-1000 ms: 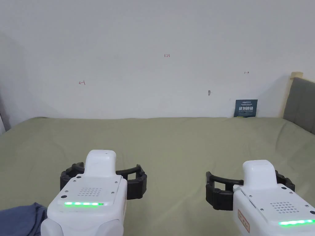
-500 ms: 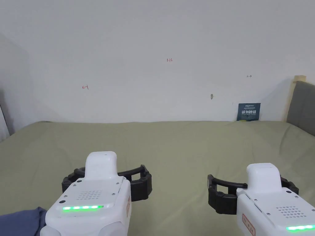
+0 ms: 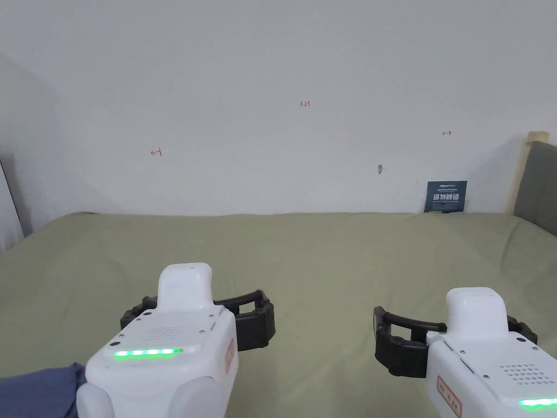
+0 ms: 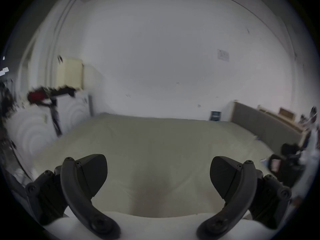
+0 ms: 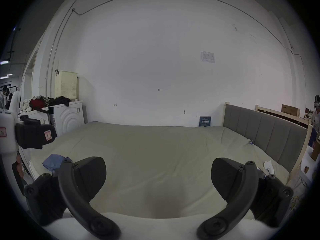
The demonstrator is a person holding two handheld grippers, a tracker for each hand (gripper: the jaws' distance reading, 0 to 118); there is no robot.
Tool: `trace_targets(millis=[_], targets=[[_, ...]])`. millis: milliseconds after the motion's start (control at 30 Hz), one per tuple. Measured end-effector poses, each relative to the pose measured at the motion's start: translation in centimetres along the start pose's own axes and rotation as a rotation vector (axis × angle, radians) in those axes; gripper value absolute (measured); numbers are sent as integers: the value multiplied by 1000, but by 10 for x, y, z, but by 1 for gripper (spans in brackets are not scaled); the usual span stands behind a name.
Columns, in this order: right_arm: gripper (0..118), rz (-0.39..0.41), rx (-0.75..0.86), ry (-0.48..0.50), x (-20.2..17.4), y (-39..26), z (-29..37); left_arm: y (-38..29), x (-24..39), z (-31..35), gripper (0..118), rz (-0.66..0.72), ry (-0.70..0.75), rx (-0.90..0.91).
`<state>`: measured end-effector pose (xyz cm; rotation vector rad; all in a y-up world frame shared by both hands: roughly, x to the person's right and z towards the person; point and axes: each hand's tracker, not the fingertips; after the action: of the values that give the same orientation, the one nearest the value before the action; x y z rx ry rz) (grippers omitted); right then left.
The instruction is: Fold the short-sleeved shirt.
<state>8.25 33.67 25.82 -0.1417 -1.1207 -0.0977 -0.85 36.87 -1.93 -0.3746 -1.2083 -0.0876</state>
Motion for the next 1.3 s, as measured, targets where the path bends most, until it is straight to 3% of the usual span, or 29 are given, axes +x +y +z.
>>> trace_targets(millis=[100, 167, 267, 333, 567, 1300], targets=[[118, 7, 7, 1, -1, 1, 1, -3, -10, -3, 118, 60, -102, 5], [118, 13, 5, 3, -1, 1, 1, -5, -10, -2, 118, 62, -12, 46], [118, 19, 10, -1, 0, 1, 1, -11, -2, 0, 118, -68, 153, 107], [118, 20, 15, 1, 0, 2, 1, -14, -2, 0, 118, -115, 157, 126], [118, 16, 24, -1, -1, 1, 2, -21, -5, 3, 118, -97, 117, 125], [118, 41, 27, 1, -5, 1, 1, -23, -5, 5, 118, -137, 180, 142]])
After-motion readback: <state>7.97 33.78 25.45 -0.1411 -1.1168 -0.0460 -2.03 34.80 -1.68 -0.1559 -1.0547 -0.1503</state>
